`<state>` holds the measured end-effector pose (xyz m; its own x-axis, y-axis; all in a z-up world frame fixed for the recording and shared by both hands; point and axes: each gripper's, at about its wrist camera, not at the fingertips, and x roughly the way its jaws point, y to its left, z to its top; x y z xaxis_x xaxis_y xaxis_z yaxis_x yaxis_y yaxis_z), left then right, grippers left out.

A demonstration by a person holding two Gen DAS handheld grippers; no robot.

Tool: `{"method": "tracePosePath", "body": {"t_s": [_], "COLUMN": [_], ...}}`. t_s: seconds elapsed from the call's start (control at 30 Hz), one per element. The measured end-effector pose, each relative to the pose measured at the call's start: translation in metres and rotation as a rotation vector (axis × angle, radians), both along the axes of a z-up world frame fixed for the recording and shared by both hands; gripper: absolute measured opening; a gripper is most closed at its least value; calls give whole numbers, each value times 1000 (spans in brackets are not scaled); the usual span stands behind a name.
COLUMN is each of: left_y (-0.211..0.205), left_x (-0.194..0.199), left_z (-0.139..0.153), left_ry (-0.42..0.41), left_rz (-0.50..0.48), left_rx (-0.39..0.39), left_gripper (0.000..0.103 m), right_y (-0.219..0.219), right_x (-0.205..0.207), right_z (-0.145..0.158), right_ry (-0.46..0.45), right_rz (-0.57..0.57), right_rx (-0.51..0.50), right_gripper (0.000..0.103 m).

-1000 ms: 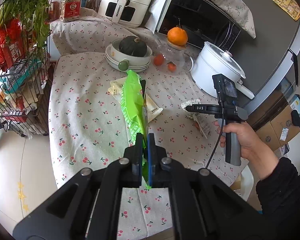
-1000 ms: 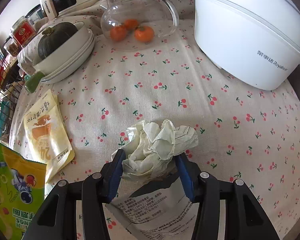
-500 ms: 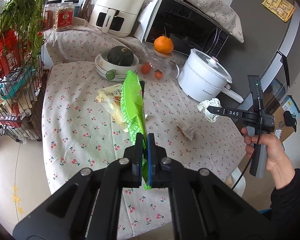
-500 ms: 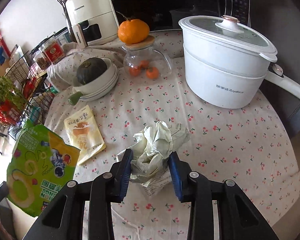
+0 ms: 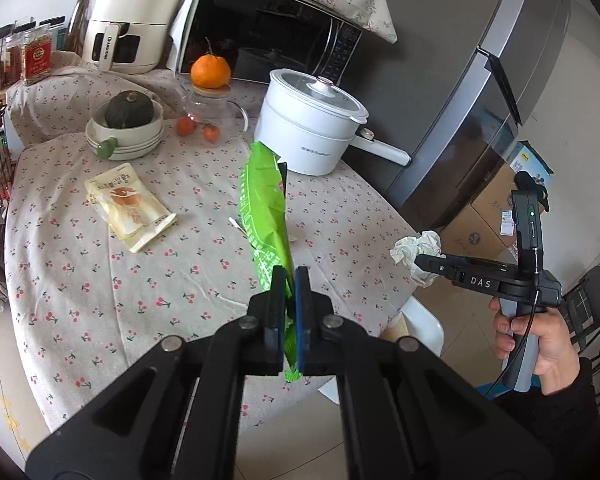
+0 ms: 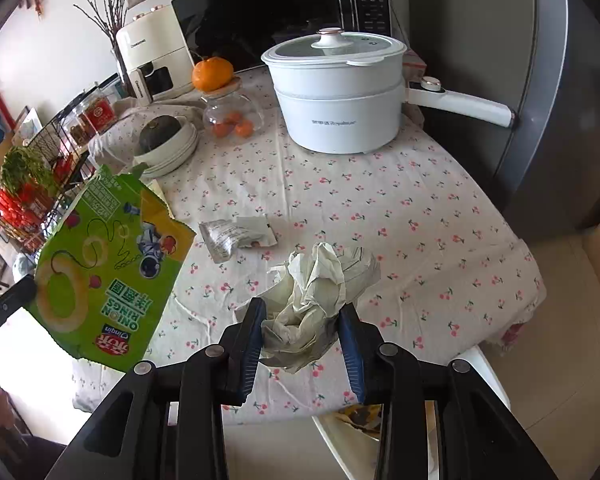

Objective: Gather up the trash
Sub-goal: 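Carry the chip bag and tissue over the white bin and release both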

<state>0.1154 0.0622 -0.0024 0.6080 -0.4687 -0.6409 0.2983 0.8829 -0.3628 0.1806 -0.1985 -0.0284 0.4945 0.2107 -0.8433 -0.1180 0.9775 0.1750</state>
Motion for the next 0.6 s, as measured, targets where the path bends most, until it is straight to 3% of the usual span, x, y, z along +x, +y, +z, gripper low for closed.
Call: {"method": "tracePosePath", "body": {"t_s": [0.3, 0.6], "left_y": [-90, -200], "left_x": [-11, -26], "left_z": [-12, -28], "left_ry": [32, -97], "left_rz": [-233, -512], "left_rx": [-10, 138], "left_gripper": [5, 5], "right_y": [-83, -150], "right_x": [-45, -84], "right_z": [-2, -8], "right_ry": [-5, -6], "right_rz": [-132, -226], "right_rx": [13, -4], "right_gripper": [37, 37]}}
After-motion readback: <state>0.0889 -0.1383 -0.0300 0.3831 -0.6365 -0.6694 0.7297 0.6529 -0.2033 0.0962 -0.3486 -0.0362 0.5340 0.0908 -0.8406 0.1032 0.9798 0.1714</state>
